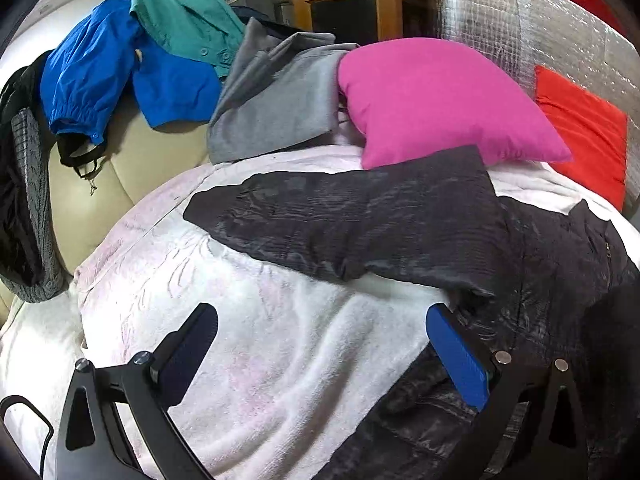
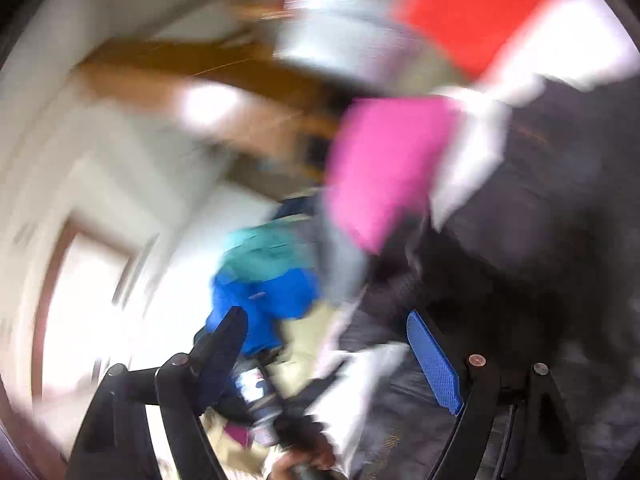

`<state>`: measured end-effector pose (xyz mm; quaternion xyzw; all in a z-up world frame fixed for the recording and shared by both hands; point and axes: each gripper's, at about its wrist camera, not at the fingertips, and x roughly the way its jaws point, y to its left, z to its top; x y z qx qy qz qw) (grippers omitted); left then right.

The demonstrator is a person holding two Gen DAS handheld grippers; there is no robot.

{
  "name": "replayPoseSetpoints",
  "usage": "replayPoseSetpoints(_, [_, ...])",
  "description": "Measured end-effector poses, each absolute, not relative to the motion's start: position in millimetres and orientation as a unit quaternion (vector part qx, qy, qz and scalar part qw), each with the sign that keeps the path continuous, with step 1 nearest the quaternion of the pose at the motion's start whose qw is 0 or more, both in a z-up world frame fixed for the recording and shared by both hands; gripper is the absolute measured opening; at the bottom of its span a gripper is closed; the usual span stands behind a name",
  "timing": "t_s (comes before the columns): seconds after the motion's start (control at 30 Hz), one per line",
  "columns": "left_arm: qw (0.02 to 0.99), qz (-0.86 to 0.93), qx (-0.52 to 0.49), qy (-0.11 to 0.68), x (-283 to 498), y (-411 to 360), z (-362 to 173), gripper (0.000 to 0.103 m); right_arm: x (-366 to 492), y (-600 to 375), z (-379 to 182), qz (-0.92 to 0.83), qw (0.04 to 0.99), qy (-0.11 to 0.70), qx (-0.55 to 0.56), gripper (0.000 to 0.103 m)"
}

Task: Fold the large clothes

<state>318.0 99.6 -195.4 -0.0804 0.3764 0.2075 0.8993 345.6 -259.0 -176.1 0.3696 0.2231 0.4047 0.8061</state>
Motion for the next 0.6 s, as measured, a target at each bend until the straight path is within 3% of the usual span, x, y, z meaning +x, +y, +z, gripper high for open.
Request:
replayPoseSetpoints(0.07, [0.900, 0.204, -0.086, 0.375, 316, 102, -195, 0.103, 343, -269, -174, 0.356, 0.837, 0.229, 0.347, 0.084])
replayPoseSetpoints(0.23, [0.912, 0.158, -0.114, 0.361, 313, 95, -189, 0.103, 349, -360, -208, 0.143, 0.854, 0.262, 0.427, 0.085])
replayPoseSetpoints(0.43, [0.901, -0.006, -0.129, 0.413, 330, 49, -205, 0.103, 340, -466, -247, -0.046, 0.851, 0.272, 0.447, 0.084])
replayPoseSetpoints(0.5, [0.896, -0.030, -0.114, 0.428, 337, 31, -214, 0.097, 351, -473, -260, -0.057, 0.851, 0.287, 0.436, 0.084])
replayPoseSetpoints(0.57, [0.890, -0.043, -0.102, 0.443, 345, 17, -222, 0.071, 357, -491, -275, -0.039, 0.846, 0.303, 0.437, 0.084])
replayPoseSetpoints(0.6, [0.882, -0.053, -0.102, 0.457, 351, 12, -229, 0.066, 362, -490, -277, -0.032, 0.844, 0.314, 0.434, 0.084])
